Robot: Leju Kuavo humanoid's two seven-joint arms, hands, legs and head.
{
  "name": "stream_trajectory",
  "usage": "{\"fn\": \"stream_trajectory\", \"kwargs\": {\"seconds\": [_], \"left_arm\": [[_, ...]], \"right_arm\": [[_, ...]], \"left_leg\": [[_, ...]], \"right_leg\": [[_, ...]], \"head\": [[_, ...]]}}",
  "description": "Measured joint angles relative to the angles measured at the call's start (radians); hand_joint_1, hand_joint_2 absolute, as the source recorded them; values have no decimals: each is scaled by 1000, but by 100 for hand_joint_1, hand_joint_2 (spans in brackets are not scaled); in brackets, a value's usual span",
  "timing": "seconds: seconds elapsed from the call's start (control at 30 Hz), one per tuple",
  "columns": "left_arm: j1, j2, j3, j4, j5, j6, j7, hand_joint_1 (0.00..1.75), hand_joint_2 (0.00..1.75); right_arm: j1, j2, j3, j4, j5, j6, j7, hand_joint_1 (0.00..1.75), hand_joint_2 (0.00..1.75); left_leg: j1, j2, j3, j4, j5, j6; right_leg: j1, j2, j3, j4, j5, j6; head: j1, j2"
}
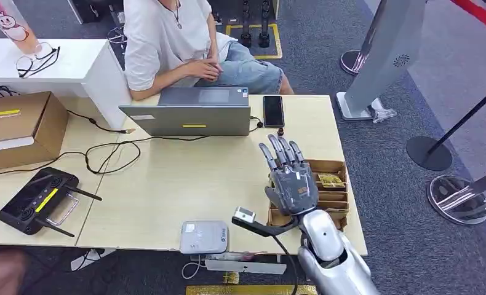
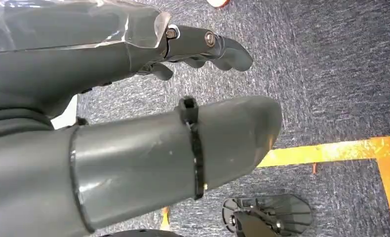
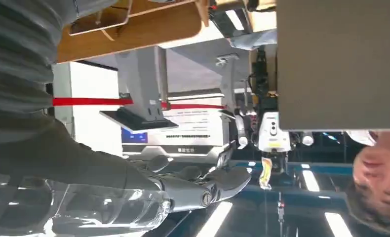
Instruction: Pass the card to the sensor for recognition and then transmit it.
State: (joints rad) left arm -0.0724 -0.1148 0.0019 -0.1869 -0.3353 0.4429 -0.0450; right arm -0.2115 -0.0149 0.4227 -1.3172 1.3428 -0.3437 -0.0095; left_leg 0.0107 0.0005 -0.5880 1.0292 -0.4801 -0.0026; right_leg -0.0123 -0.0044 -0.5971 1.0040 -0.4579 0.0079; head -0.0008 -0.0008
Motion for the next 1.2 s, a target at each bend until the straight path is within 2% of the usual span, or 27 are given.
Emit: {"fn": "stream_trajectory", "kwargs": {"seconds": [0.47,1.2], "left_arm": [[-1,0,0,0,-22,-5,12,0,0],[-2,0,0,0,-37,-10,13,0,0]], "right_arm": [[31,-20,-48,-33,37,56,45,0,175],[73,-40,-102,-61,77,97,79,0,175]], "left_leg": [[0,0,0,0,0,0],[0,0,0,0,0,0]], "right_leg": [[0,0,0,0,0,0],[0,0,0,0,0,0]], "head": [[0,0],[0,0]]}}
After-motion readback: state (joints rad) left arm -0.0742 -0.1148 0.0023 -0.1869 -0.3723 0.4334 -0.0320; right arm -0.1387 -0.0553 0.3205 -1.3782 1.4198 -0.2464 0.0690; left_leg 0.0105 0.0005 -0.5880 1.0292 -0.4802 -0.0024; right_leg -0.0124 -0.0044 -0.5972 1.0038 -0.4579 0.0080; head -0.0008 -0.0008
